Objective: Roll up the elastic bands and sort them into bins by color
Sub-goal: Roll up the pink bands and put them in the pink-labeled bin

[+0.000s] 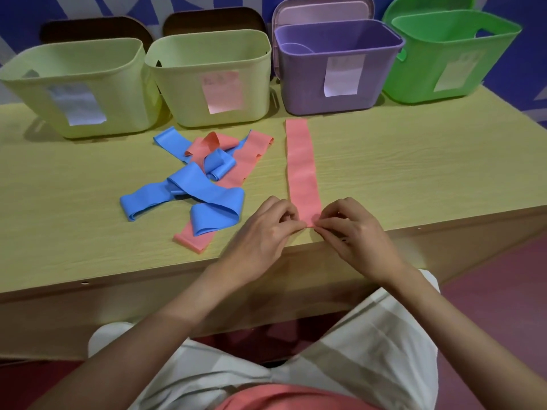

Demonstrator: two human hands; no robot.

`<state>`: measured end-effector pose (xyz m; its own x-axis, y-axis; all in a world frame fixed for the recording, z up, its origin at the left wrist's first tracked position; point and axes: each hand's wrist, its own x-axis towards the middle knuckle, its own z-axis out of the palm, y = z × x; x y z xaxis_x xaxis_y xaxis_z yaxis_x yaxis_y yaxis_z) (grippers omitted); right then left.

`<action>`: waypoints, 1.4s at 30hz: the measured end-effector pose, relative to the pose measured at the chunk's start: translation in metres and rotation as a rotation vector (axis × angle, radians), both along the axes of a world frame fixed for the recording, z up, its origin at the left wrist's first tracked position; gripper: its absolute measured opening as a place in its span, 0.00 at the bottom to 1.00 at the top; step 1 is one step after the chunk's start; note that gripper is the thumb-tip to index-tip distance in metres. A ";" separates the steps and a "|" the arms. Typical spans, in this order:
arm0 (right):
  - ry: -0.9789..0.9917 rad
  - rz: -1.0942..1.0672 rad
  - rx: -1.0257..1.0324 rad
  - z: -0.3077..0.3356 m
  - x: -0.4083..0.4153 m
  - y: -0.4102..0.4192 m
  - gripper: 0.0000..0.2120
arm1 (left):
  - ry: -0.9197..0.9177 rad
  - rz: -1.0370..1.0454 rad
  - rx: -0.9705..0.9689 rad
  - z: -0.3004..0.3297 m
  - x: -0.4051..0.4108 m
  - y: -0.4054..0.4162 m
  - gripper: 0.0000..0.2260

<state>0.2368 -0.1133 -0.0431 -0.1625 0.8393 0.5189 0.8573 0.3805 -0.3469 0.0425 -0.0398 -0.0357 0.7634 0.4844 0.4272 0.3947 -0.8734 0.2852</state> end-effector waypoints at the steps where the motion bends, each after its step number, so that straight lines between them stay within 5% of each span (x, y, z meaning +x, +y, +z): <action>1: 0.003 0.002 -0.002 0.001 0.000 0.000 0.08 | 0.006 -0.004 0.005 0.000 0.000 0.000 0.09; 22: 0.010 -0.013 -0.006 -0.005 0.002 0.004 0.10 | 0.097 -0.050 0.218 0.004 -0.004 0.006 0.11; 42: -0.069 -0.058 -0.013 -0.002 -0.002 0.005 0.09 | 0.379 0.111 0.164 0.019 -0.011 -0.002 0.22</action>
<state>0.2348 -0.1081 -0.0447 -0.1486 0.8551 0.4967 0.8997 0.3254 -0.2910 0.0311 -0.0418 -0.0171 0.8284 0.5216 0.2044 0.5390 -0.8415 -0.0373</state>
